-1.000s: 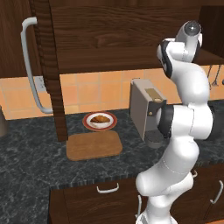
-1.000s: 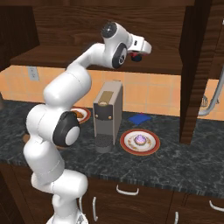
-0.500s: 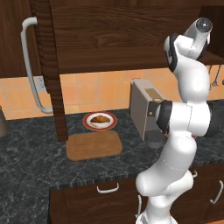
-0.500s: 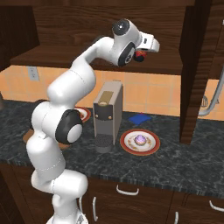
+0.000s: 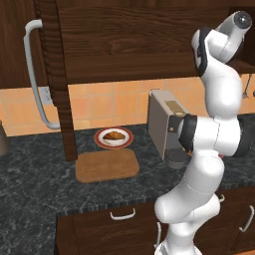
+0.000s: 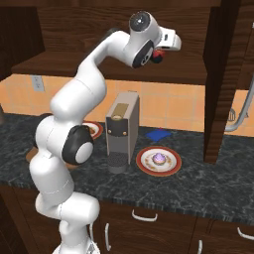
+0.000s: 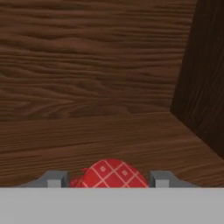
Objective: From the different types of pastries on the counter, select a croissant and place it on the cutting board. Then retrieve a jar of jam from the cabinet and place it alongside the croissant on the cutting board.
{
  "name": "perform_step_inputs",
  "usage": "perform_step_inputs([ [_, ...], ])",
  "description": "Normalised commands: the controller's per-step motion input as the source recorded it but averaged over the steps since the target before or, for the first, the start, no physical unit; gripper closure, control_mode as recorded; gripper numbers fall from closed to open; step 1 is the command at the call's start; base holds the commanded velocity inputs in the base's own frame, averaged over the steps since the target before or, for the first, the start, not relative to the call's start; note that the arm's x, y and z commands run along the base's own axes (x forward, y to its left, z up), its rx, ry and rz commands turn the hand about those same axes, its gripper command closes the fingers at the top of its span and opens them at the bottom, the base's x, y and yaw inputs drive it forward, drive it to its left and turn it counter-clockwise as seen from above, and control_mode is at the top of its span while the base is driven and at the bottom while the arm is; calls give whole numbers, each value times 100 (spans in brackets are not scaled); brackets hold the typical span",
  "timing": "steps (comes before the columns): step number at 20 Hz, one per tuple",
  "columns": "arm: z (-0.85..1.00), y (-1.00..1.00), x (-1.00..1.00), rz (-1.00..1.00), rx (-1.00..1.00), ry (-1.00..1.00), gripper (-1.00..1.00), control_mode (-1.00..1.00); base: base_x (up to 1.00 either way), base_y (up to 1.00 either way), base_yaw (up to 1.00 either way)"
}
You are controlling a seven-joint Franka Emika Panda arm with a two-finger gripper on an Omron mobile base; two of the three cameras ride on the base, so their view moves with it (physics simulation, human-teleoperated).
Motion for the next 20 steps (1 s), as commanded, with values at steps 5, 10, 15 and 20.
perform_step_inputs([
  [5,20,0,-10,10,0,-7,100,-100,0,0,0],
  [10,7,2,-26,7,-1,-9,100,-100,0,0,0],
  [15,-10,1,-83,-2,0,-12,100,-100,0,0,0],
  [20,-28,52,-88,-9,0,-7,100,-100,0,0,0],
])
